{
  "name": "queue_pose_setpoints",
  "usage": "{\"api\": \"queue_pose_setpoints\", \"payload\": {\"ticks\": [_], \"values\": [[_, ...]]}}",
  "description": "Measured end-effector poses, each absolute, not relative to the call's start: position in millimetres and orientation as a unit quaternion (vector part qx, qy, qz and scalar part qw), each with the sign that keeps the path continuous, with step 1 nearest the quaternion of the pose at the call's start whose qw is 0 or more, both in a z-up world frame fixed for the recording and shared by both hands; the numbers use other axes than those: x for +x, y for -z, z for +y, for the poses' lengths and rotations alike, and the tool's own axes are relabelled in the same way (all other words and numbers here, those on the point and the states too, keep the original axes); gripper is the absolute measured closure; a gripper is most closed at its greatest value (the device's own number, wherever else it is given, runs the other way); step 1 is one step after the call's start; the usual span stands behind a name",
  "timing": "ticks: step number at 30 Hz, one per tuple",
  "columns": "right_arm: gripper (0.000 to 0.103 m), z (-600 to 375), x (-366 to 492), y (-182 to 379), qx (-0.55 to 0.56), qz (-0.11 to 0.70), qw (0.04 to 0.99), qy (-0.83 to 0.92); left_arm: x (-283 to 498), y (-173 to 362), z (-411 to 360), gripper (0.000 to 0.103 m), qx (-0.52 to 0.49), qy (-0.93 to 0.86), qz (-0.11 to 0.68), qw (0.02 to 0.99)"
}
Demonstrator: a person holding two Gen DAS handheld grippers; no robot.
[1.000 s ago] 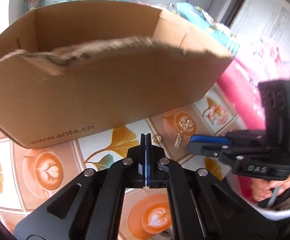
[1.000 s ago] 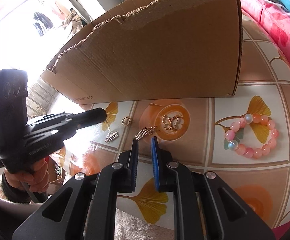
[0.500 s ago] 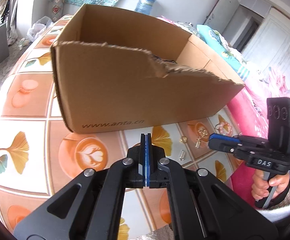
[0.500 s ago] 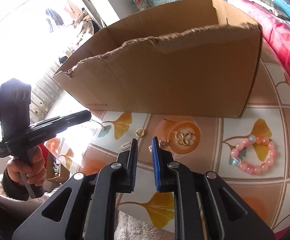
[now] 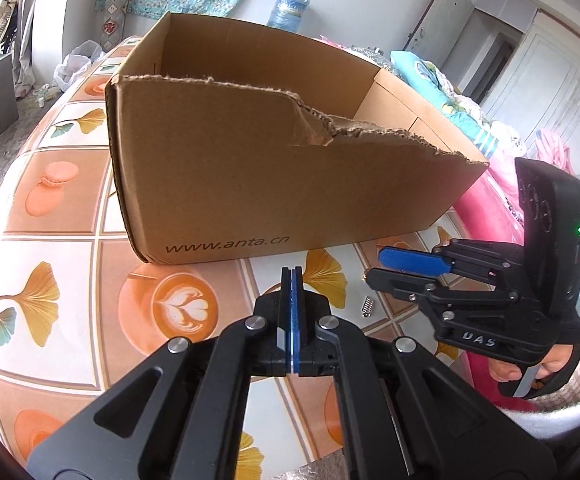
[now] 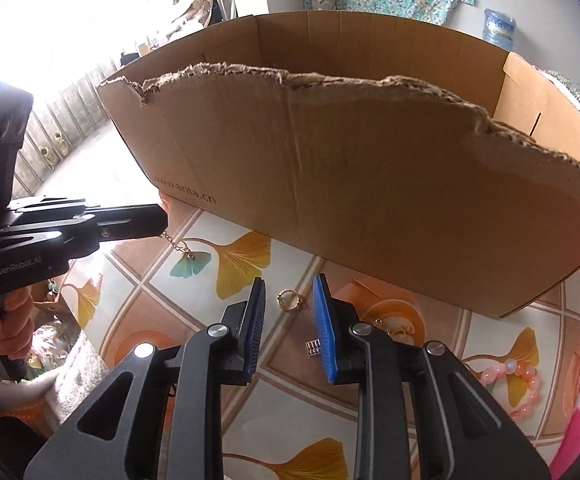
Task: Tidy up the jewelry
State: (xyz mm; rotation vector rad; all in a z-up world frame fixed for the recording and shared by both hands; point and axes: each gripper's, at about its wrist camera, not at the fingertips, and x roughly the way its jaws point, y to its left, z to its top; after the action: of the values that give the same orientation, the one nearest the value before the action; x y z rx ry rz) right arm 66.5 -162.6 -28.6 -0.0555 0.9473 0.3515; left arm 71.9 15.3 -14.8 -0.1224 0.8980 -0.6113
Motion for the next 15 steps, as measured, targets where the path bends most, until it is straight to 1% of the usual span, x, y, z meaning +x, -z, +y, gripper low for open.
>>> {"api": "queue_pose_setpoints", "payload": {"ticks": [4,6,10,15], "values": [[0.082,-158.4,67.2,31.8,-0.044,0.452,0.877,-0.158,71.9,15.3,13.6,0.103,-0.053,0.293,0.424,0.855],[0.090,-156.4,67.5,31.8,-0.049,0.450,0.877,-0.160,72.2,15.7,13.0,0.103,-0.052,0.295,0.424,0.855],[0.091,-155.4,64.9,33.0,-0.043,0.448,0.878,-0.163,72.5,15.5,13.8,0.103,-0.055,0.296,0.422,0.855],[0.091,-163.9,63.8,33.8,0.000,0.449,0.877,-0.168,68.8,8.2,16.9,0.103,-0.056,0.301,0.410,0.859]]}}
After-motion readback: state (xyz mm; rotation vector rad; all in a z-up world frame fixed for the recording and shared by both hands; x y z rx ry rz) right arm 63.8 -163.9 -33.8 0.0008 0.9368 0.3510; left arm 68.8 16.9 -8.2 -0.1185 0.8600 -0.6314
